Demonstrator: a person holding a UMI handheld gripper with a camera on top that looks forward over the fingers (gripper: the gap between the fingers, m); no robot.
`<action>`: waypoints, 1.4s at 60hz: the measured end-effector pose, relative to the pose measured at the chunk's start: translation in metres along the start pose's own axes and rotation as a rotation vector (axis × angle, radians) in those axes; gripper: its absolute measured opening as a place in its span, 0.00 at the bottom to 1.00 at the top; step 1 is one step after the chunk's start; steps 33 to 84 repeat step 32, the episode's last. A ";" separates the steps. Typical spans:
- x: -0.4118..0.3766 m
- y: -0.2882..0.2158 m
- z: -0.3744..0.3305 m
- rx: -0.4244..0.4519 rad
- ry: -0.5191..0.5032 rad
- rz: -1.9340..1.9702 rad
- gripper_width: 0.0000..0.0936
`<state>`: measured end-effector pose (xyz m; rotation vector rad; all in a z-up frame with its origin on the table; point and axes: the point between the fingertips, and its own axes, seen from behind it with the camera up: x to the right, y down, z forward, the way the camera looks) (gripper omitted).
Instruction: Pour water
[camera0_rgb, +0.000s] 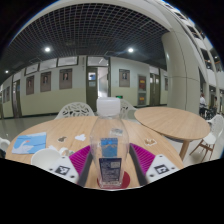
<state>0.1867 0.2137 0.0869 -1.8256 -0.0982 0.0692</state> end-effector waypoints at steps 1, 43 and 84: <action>-0.015 -0.001 0.005 -0.006 0.005 0.000 0.85; -0.109 0.030 -0.187 0.023 -0.206 0.011 0.91; -0.109 0.030 -0.187 0.023 -0.206 0.011 0.91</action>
